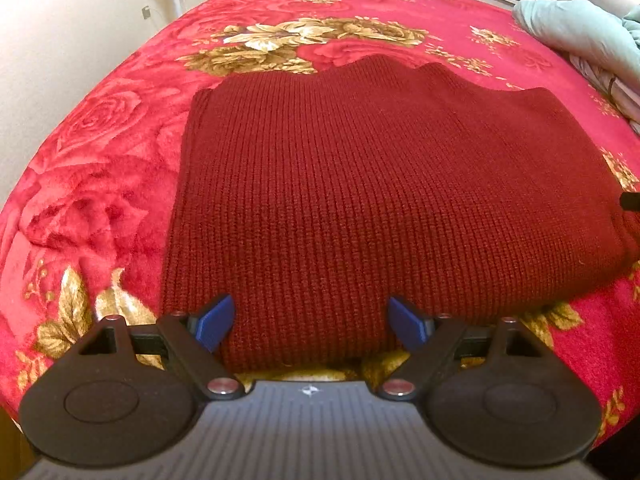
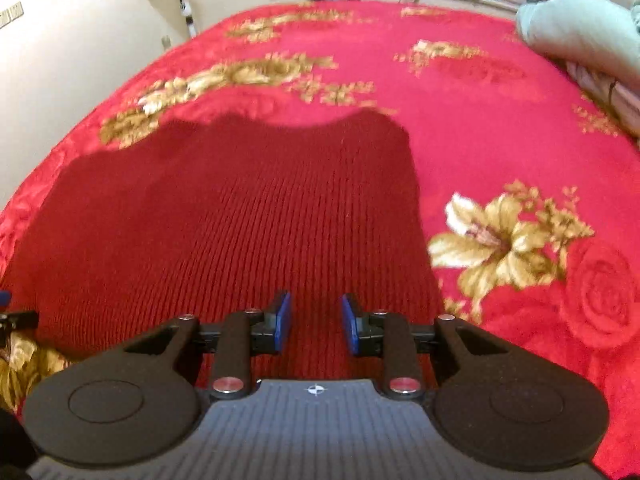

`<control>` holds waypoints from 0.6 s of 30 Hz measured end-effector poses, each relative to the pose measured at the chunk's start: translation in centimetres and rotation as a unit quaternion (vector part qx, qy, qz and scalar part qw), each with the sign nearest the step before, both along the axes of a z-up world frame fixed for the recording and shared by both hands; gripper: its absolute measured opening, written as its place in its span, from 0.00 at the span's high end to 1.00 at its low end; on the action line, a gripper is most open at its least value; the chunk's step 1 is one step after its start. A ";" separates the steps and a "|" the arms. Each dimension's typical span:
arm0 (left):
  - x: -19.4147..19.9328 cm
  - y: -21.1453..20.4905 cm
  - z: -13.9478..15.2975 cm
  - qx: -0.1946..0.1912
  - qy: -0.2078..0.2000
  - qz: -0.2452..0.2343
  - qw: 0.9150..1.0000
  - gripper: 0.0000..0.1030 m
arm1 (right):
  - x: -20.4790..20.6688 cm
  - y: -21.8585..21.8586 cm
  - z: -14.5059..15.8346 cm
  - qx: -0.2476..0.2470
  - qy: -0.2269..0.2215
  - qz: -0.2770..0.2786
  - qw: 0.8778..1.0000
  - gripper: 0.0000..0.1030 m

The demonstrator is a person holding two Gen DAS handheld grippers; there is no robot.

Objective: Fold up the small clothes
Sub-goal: 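Release the sweater and press the folded stack flat with both grippers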

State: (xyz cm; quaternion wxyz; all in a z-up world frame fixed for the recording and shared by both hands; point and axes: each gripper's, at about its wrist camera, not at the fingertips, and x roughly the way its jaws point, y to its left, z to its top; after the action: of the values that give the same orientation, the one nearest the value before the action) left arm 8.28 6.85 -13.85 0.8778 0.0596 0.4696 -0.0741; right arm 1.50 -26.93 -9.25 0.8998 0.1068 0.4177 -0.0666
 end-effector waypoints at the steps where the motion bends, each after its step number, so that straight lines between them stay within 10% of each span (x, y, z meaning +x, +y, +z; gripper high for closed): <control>1: -0.1 0.0 0.1 0.001 -0.001 0.000 1.000 0.14 | -0.1 -0.1 0.1 0.001 -0.005 -0.002 1.000 0.71; 6: -0.6 -0.1 0.7 0.003 -0.025 0.002 1.000 0.20 | -0.1 -0.9 0.5 -0.002 -0.021 -0.016 1.000 0.71; 12: -2.8 1.3 3.4 -0.005 -0.119 -0.011 0.993 0.78 | -0.7 -2.6 2.0 0.014 -0.059 -0.056 0.997 0.71; 18: -3.9 4.6 6.0 -0.077 -0.120 0.064 0.988 0.81 | -0.9 -4.0 3.3 0.038 -0.085 -0.086 0.992 0.71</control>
State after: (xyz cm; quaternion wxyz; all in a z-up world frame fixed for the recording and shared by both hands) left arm 4.33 11.40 -7.88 0.9327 -0.0303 0.3565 -0.0462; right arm 0.62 -30.90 -5.96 0.9182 0.1819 0.3315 -0.1184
